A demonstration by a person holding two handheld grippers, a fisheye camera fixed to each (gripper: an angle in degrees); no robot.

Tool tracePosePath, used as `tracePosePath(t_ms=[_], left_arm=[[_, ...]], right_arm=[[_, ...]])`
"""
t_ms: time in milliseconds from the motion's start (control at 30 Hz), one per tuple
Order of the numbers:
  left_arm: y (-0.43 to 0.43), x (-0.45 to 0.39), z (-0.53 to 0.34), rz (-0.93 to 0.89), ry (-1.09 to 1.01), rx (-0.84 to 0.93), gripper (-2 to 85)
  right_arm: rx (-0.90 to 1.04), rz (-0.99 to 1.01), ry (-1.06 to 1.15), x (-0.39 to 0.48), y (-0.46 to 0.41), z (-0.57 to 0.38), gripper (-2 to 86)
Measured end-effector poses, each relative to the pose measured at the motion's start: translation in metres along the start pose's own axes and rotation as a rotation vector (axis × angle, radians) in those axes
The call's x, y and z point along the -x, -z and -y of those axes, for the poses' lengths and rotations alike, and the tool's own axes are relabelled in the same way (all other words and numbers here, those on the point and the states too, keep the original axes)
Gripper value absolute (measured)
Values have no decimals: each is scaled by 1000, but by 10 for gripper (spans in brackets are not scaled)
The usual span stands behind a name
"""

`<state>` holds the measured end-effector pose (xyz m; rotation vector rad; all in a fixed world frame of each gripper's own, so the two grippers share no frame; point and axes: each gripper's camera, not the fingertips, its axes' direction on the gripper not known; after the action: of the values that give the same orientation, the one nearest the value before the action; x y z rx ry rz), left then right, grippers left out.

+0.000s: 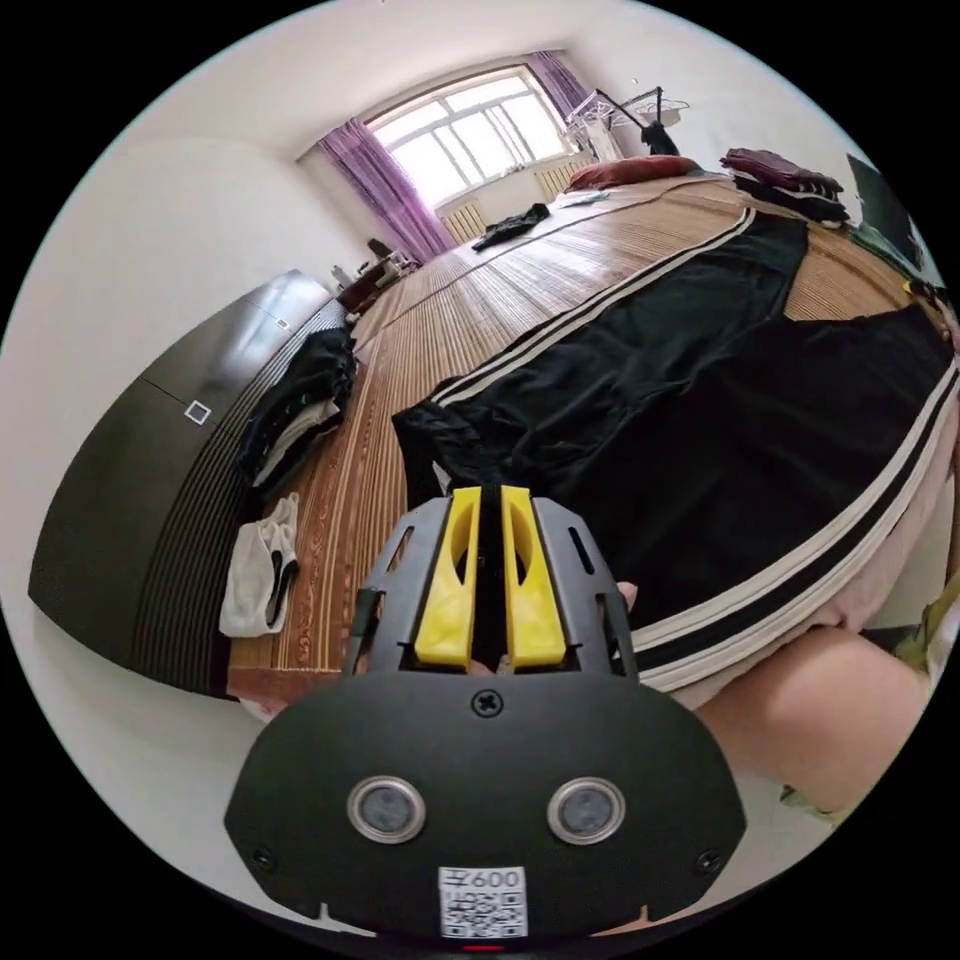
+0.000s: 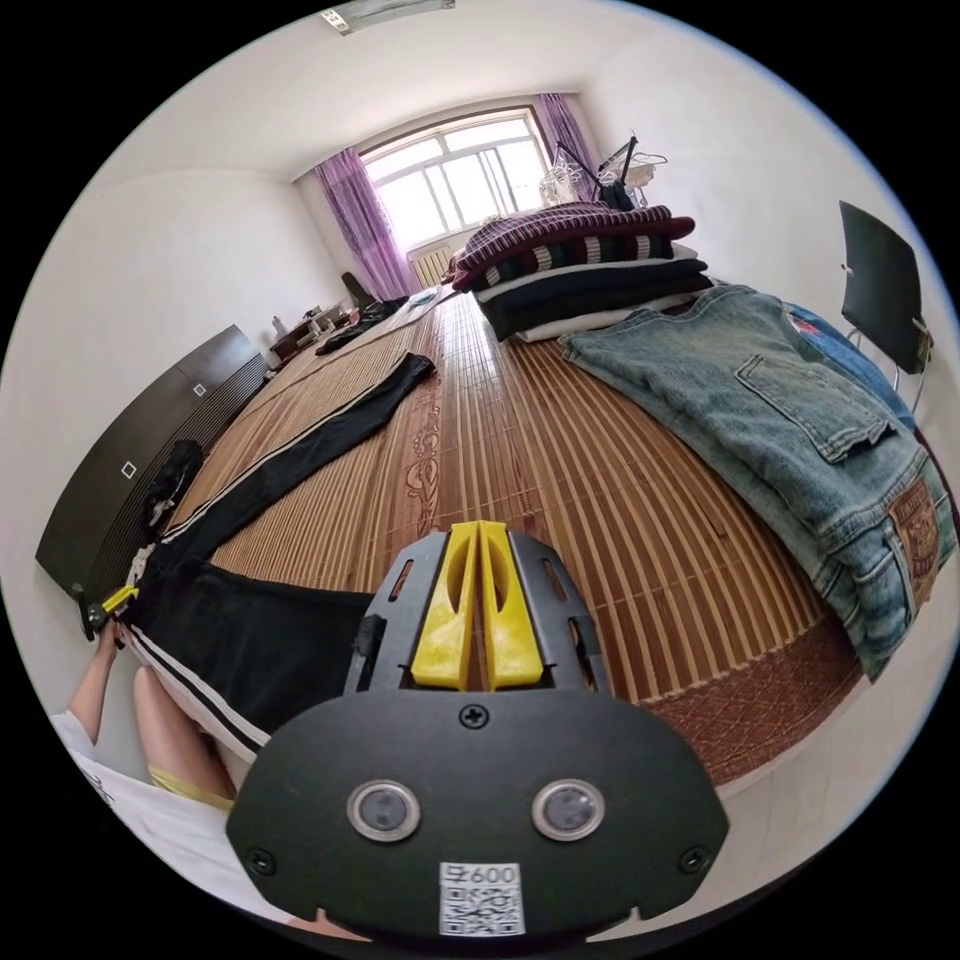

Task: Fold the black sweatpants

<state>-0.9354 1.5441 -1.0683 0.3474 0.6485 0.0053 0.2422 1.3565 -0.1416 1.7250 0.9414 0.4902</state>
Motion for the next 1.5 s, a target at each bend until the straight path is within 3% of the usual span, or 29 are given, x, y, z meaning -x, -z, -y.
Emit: tracePosePath(t_ms=[133,333,400,467,600,733,800,833,867,933,967,1000,1067,1300,1367,1433,1500], left_arm=[[0,39,9,-197,181,-15,77],[-30,81,67,-345,308,160,111],[-63,93,88,-521,351,271,127],[-75,97,99,-575,374,296,118],[-52,82,129,-519,258,215,37],[-8,80,156,-544,175,84,24],[53,117,152,-630,296,-255,20],[61,129,141,-640,369,-341,19],[49,149,118,-613,577,-385,17],[-12,138,124,-445,593,-64,15],[-64,106,140,-341,435,210,14],[-100,77,143,-291,346,337,13],[-109,63,141,-233,346,278,13],[-137,59,148,-219,296,336,13],[-115,59,158,-261,243,240,13],[-65,79,155,-402,297,-19,14],[-40,123,109,-468,576,-267,15]], right_arm=[[0,13,-8,4,12,1,-8],[0,0,0,13,24,1,-8],[0,2,-1,14,27,1,-8],[1,4,-3,15,31,0,-8],[1,3,-6,14,34,-1,-8],[-1,27,-23,7,37,-3,-8],[0,28,-23,6,37,-4,-8],[-1,23,-19,6,37,-5,-8],[0,16,-16,6,37,-6,-8],[1,10,-12,5,36,-7,-8],[2,13,-14,3,35,-8,-8],[2,17,-16,1,35,-9,-8],[2,31,-25,-6,33,-11,-8],[2,22,-19,-20,23,-18,-8],[2,27,-21,-27,19,-21,-8],[2,32,-24,-34,15,-23,-8],[2,32,-25,-40,11,-26,-8]])
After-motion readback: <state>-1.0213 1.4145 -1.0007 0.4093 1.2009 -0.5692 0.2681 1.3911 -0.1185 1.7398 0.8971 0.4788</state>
